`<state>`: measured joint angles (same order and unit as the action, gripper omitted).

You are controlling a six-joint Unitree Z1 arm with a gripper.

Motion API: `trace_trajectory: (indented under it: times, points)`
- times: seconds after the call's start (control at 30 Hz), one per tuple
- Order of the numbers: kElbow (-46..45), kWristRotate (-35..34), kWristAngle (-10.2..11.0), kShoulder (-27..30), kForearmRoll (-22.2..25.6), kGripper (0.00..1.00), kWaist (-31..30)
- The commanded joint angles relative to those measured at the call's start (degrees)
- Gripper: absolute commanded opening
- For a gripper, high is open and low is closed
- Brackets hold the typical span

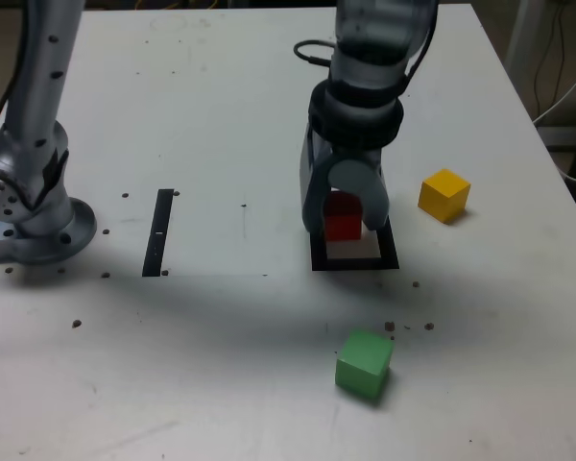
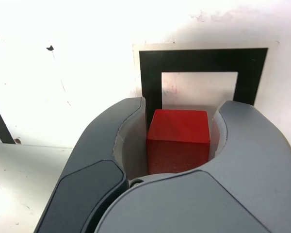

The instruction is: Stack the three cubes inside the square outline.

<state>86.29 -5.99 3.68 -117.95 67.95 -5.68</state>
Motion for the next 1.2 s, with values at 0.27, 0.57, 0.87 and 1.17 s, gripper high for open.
trace_trajectory:
  times: [0.27, 0.57, 0.87, 1.17]
  points:
    - [0.4, 1.0, 0.1, -1.1, -0.6, 0.29, 0.6]
    - [1.1, 3.3, 0.1, -1.9, -1.5, 0.29, 0.8]
    - [1.0, 3.6, 0.0, -2.1, -1.5, 0.34, 1.0]
    - [0.2, 4.5, 0.0, -2.2, -2.9, 0.71, 1.1]
